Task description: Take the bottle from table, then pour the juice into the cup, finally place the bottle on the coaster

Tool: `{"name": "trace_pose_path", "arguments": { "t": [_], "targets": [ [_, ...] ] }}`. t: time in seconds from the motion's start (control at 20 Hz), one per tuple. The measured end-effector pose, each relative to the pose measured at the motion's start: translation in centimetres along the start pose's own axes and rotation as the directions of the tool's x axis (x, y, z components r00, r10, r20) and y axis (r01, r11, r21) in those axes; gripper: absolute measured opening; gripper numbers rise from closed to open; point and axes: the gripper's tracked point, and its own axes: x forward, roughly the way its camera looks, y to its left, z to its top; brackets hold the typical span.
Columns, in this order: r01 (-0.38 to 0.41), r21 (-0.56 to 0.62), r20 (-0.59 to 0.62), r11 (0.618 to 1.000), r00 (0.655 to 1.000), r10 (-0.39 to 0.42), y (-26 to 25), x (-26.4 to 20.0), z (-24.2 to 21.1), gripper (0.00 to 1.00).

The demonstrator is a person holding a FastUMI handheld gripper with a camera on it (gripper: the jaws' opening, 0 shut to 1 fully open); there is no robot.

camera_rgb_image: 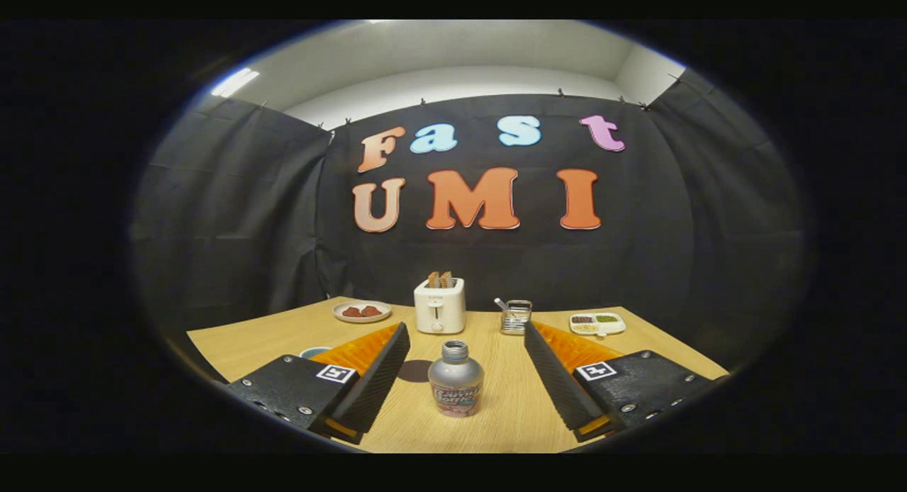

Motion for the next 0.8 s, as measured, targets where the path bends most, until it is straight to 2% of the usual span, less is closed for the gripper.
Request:
{"name": "trace_pose_path", "arguments": {
  "t": [0.8],
  "targets": [
    [-0.024,0.004,-0.142,1.0,0.99,0.024,1.6,3.7,-10.9,0.97]
  ]
}}
